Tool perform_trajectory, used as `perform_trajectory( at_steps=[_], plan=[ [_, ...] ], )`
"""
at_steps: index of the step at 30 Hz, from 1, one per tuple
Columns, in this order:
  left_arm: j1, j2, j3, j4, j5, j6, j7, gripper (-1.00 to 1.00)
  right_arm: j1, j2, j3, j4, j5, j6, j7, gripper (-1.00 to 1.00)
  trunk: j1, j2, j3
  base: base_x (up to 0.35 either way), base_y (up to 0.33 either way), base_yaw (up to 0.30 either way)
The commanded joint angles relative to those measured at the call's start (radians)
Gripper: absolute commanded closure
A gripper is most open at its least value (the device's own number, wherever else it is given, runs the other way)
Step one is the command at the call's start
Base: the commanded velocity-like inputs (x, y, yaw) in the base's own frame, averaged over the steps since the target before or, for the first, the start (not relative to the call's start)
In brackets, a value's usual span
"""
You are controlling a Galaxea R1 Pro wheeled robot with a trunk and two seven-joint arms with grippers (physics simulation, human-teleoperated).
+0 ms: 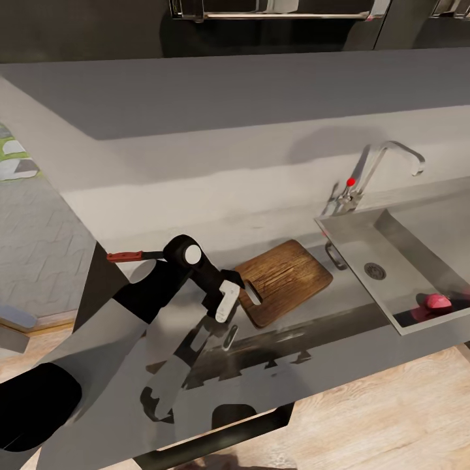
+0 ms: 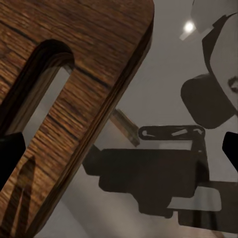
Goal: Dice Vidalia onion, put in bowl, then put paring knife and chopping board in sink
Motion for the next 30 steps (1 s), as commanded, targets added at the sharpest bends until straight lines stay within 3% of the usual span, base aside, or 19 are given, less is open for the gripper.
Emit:
perform_trajectory(
  at_steps=[1, 30],
  plan=[
    [-0.001, 0.000, -0.001, 0.000, -0.003, 0.000, -0.003, -1.00, 0.000, 0.000, -0.001, 0.001, 0.002, -0.003, -0.004, -1.00, 0.000, -0.002, -0.001, 0.000, 0.000, 0.000],
    [-0.001, -0.006, -0.006, 0.006, -0.002, 0.000, -0.007, -1.00, 0.000, 0.000, -0.001, 0.001, 0.002, -0.003, -0.004, -1.00, 0.000, -0.002, -0.001, 0.000, 0.000, 0.000]
  ],
)
